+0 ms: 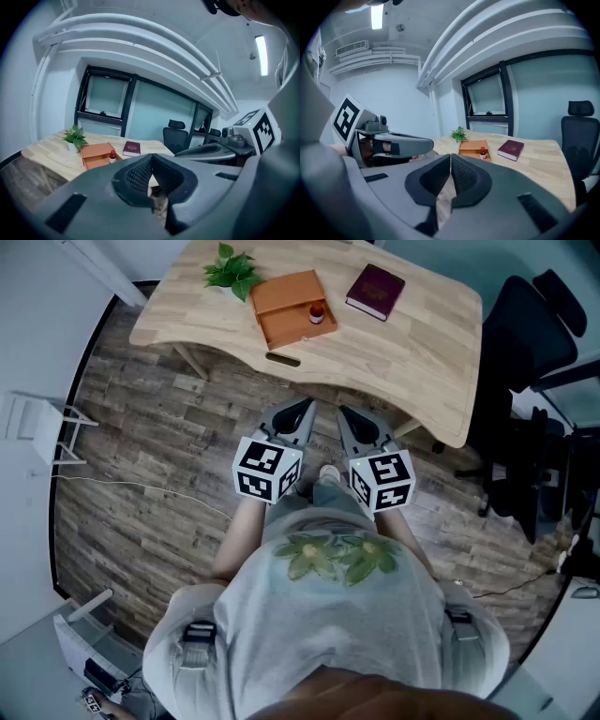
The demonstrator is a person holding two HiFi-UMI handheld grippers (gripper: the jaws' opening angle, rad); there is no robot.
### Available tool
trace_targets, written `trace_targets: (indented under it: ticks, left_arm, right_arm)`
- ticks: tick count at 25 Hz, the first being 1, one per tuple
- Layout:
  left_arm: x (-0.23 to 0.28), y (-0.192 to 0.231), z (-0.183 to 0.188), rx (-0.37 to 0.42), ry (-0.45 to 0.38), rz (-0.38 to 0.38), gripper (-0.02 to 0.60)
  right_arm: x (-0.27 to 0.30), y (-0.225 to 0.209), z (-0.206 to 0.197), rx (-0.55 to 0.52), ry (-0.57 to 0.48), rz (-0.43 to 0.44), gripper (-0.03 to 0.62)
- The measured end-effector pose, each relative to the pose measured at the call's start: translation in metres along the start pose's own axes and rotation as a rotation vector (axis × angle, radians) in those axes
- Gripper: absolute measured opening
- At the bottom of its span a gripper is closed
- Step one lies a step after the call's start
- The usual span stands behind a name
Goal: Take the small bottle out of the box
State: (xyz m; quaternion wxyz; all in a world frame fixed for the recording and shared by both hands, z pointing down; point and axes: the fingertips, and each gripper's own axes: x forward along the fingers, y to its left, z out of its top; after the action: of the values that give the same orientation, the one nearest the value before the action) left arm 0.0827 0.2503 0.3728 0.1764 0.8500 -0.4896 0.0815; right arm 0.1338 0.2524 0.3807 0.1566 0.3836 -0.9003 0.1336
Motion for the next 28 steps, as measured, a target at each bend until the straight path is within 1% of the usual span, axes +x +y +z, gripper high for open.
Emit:
trace_targets:
  ticks: [4,7,10,14,18,22,28]
  left_arm:
    - [0.008,-0.005,0.004,0.012,-0.010,0.011,0.008]
    - [0.016,-0.009,0.003,0.016,-0.007,0.023,0.008]
    - [0.024,-0.015,0.001,0.004,-0.019,0.041,0.008]
    - [0.027,-0.017,0.005,-0.012,-0.055,0.084,0.008]
    - [0.027,-0.017,0.002,-0.027,-0.066,0.120,0.008]
    - [0.032,-0.010,-0.002,-0.036,-0.052,0.135,0.008]
    - [0.047,0.018,0.006,-0.055,-0.041,0.122,0.008]
  right_arm:
    - [-0.001,-0.006,0.002,-0.002,-0.011,0.015,0.011]
    - [-0.001,-0.014,0.005,-0.023,-0.026,0.023,0.011]
    - [-0.003,-0.022,0.001,-0.052,-0.021,0.042,0.011]
    - [-0.001,-0.033,-0.002,-0.068,-0.011,0.081,0.011]
    - [0.004,-0.033,-0.004,-0.087,-0.005,0.128,0.011]
    - [0.015,-0.033,-0.002,-0.095,-0.004,0.153,0.012]
    - [0.045,-0.041,0.007,-0.077,0.004,0.145,0.012]
